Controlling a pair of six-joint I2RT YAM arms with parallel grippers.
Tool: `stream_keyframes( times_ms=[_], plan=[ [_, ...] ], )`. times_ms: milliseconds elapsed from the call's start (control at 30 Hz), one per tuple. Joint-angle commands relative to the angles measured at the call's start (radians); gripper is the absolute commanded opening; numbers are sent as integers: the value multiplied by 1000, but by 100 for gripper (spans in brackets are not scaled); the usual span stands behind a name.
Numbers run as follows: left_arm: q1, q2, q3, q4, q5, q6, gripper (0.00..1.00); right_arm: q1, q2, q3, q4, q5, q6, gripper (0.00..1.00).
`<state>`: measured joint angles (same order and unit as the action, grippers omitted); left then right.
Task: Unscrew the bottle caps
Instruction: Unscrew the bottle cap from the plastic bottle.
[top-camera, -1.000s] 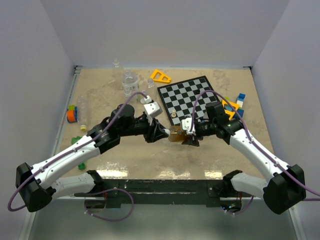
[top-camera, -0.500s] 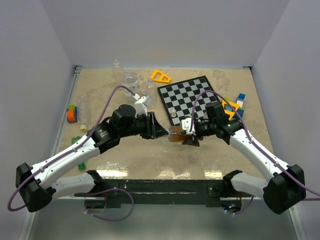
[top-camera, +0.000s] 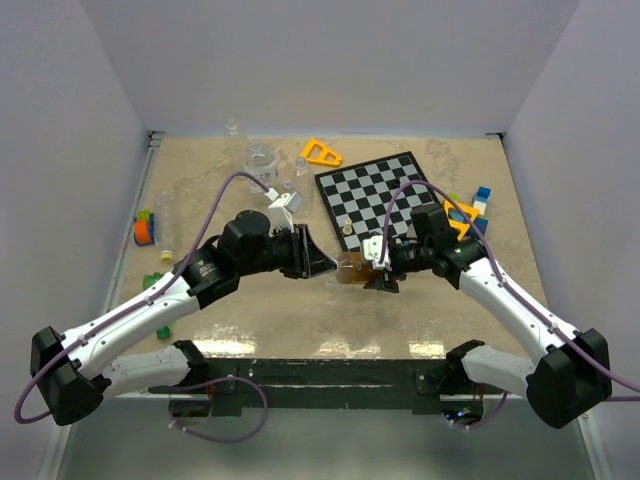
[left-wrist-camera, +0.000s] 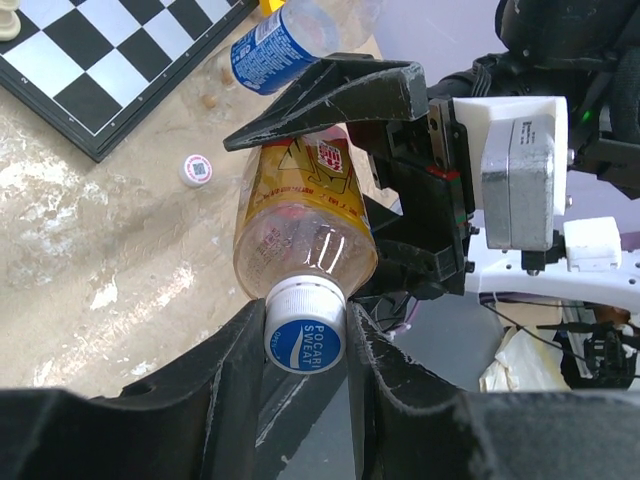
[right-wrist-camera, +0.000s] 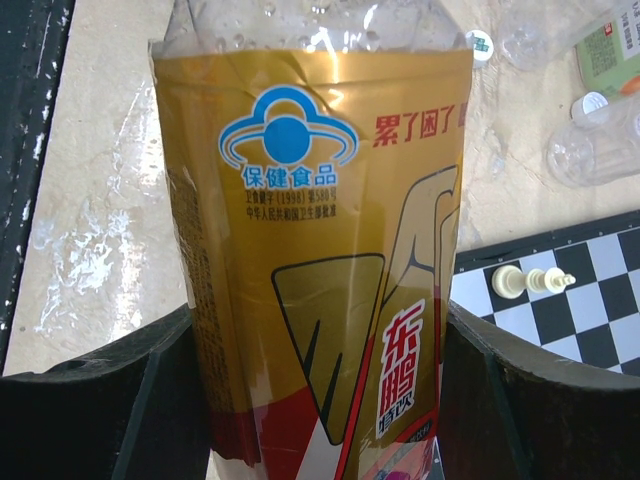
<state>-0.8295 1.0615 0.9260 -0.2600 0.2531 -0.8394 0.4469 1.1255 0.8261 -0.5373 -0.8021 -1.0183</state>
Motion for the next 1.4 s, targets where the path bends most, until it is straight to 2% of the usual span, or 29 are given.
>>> stream_keyframes(
  times_ms=[0,33,67,133,167,233,367,500,633,700,767,933,1200,1367],
  plan=[
    [1,-80,-41,148,-2,72,13,-1,-7,1,-16,23,-8,6],
    [1,-90,-59,172,5,92,26,-1,-7,1,-16,23,-8,6],
    [1,-103,-73,194,8,108,44,-1,-6,2,-16,23,-8,6],
    [0,-110,-87,209,14,141,67,-1,-7,2,-20,24,-9,6],
    [1,-113,-87,206,20,170,74,-1,-6,2,-18,24,-11,6],
    [1,-121,-79,182,23,229,81,-1,-10,2,-16,24,-8,6],
    [1,-161,-67,136,51,408,89,-1,-12,1,-18,23,-9,6],
    [1,-247,-98,123,83,687,92,-1,-10,2,-20,20,-11,6],
    [1,-354,-237,192,165,1139,95,1,-12,2,-21,20,-11,6],
    [1,-415,-309,284,212,1282,100,-1,-12,4,-21,21,-11,6],
    [1,-423,-352,365,235,1359,100,-1,-12,2,-20,21,-12,6],
    [1,-279,-308,396,270,1428,98,-1,-10,4,-20,21,-11,6],
    [1,-158,-280,482,331,1393,68,1,-15,1,-18,20,-9,6],
    [1,-161,-289,513,325,1373,68,0,-16,1,-18,20,-9,6]
  ],
)
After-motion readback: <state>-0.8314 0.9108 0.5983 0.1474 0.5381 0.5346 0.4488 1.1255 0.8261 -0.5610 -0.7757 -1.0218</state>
